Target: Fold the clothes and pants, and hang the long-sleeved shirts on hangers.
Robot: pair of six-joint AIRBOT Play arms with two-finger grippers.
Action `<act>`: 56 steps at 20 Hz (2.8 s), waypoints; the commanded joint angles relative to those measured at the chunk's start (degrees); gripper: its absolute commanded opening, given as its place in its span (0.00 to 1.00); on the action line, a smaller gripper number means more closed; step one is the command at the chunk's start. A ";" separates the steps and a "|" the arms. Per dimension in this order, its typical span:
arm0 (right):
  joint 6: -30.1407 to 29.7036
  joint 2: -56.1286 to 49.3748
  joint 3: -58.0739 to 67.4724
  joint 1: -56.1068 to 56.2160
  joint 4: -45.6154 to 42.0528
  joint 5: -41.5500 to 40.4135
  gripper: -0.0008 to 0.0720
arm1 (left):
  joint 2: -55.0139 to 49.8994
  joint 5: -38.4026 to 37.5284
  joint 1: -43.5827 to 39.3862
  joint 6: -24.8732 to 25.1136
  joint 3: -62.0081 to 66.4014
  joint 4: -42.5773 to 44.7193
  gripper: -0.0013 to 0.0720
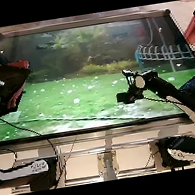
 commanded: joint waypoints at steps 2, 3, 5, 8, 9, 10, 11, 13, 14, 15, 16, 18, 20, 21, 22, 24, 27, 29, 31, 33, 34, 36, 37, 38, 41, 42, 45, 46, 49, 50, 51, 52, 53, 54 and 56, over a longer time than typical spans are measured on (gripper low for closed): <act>0.04 0.00 -0.04 0.00 2.21 -0.37 0.04 | -0.13 4.76 0.07 0.02 0.07 0.02 0.66; 0.04 0.00 -0.04 0.02 2.21 -0.44 0.04 | -0.13 5.16 0.07 0.02 0.07 0.02 0.66; 0.04 0.00 -0.04 0.00 2.21 -0.85 0.04 | -0.15 5.44 0.11 0.04 0.07 0.02 0.40; 0.04 0.00 -0.04 0.00 2.23 -1.18 0.04 | -0.13 4.94 0.11 0.02 0.07 0.02 0.14; 0.04 0.00 -0.04 0.00 2.23 -1.18 0.04 | -0.11 3.96 0.09 0.02 0.07 0.02 0.11; 0.04 0.00 -0.04 0.00 2.25 -1.18 0.04 | -0.07 2.25 -0.02 0.02 0.20 0.00 0.11; 0.04 0.00 -0.02 0.00 2.32 -1.18 0.04 | 0.04 -0.11 -0.33 0.00 0.72 -0.04 0.11; -0.07 0.02 -0.02 0.00 2.58 -1.36 0.04 | 1.36 -3.91 -1.16 -0.02 2.60 -1.36 0.11; -0.24 0.02 0.00 0.00 2.80 -1.36 0.04 | 2.78 -4.81 -1.92 0.02 4.00 -4.17 0.11; -1.66 0.02 0.33 0.00 3.54 -1.18 0.04 | 4.85 -5.40 -3.23 0.09 5.81 -8.15 0.11; -4.72 0.02 0.94 0.02 5.27 -0.74 0.04 | 6.91 -6.29 -4.98 1.46 7.82 -12.48 0.11; -11.54 0.02 2.99 0.02 9.46 0.42 0.04 | 10.40 -13.33 -10.80 12.50 13.68 -22.80 0.11; -17.05 0.04 6.29 0.02 12.13 2.25 0.04 | 12.33 -21.53 -18.18 17.22 20.57 -31.12 0.11; -19.28 0.09 8.37 0.00 12.59 3.74 0.04 | 12.81 -24.15 -21.90 17.20 23.63 -33.33 0.11; -21.59 0.07 10.73 0.00 12.52 5.95 0.04 | 12.98 -26.64 -26.10 17.20 26.84 -34.99 0.11; -23.85 1.31 14.75 0.00 10.69 9.09 0.04 | 12.90 -31.87 -34.29 17.20 32.26 -37.40 0.11; -23.85 8.44 16.37 0.00 3.98 7.58 0.04 | 12.79 -38.73 -46.14 16.17 36.96 -37.81 0.11; -23.87 14.73 16.31 0.00 1.03 7.93 0.04 | 12.79 -39.17 -52.52 12.98 38.18 -37.75 0.11; -24.24 20.83 15.34 0.09 2.05 7.06 0.04 | 12.76 -38.99 -57.44 9.46 38.29 -37.35 0.11; -26.34 25.46 13.11 1.29 3.52 5.73 0.04 | 12.76 -38.99 -60.70 6.75 38.29 -37.38 0.11; -27.30 27.12 11.19 2.56 3.50 4.74 0.04 | 12.76 -39.04 -61.88 5.92 38.29 -37.38 0.11; -28.39 28.26 6.32 5.68 3.52 2.69 0.04 | 12.76 -39.01 -63.34 4.42 38.29 -37.38 0.11; -28.81 28.20 3.78 7.34 3.52 1.18 0.04 | 12.76 -39.01 -63.63 3.82 38.29 -37.38 0.11; -28.92 27.85 1.40 9.09 3.54 -0.59 0.17 | 12.76 -39.01 -63.69 3.34 38.29 -37.38 0.11; -28.87 25.20 -0.81 16.35 4.09 -3.96 0.88 | 12.76 -39.01 -63.69 2.80 38.29 -37.38 0.11; -28.76 24.30 -0.81 19.06 4.07 -6.88 0.95 | 12.76 -39.01 -63.69 2.80 38.29 -37.35 0.11; -25.44 19.93 -0.81 26.21 4.00 -17.00 0.96 | 12.76 -39.01 -63.69 2.80 38.29 -37.35 0.11; -22.36 17.70 -0.74 27.76 3.82 -20.26 0.96 | 12.76 -39.01 -63.67 2.78 38.27 -37.35 0.11; -17.11 10.27 1.57 29.88 3.76 -25.49 0.96 | 12.76 -39.01 -63.67 2.78 38.27 -37.35 0.11; -15.67 8.22 2.91 30.47 3.74 -26.62 0.96 | 12.76 -39.01 -63.67 2.78 38.27 -37.35 0.11; -14.03 6.19 4.55 31.04 3.58 -28.24 0.96 | 12.76 -39.01 -63.67 2.73 38.27 -37.35 0.11; -12.52 4.50 6.05 31.39 3.45 -29.99 0.95 | 12.76 -39.01 -63.67 2.34 38.27 -37.35 0.11; -10.93 2.93 7.52 31.43 2.60 -31.45 0.92 | 12.76 -39.01 -63.67 1.70 38.27 -37.31 0.11; -8.31 1.60 8.72 31.39 0.90 -31.71 0.91 | 12.76 -39.01 -63.67 1.66 38.27 -37.33 0.11; -3.43 -0.46 10.08 30.38 -2.82 -30.86 0.91 | 12.76 -39.01 -63.67 1.68 38.27 -37.33 0.11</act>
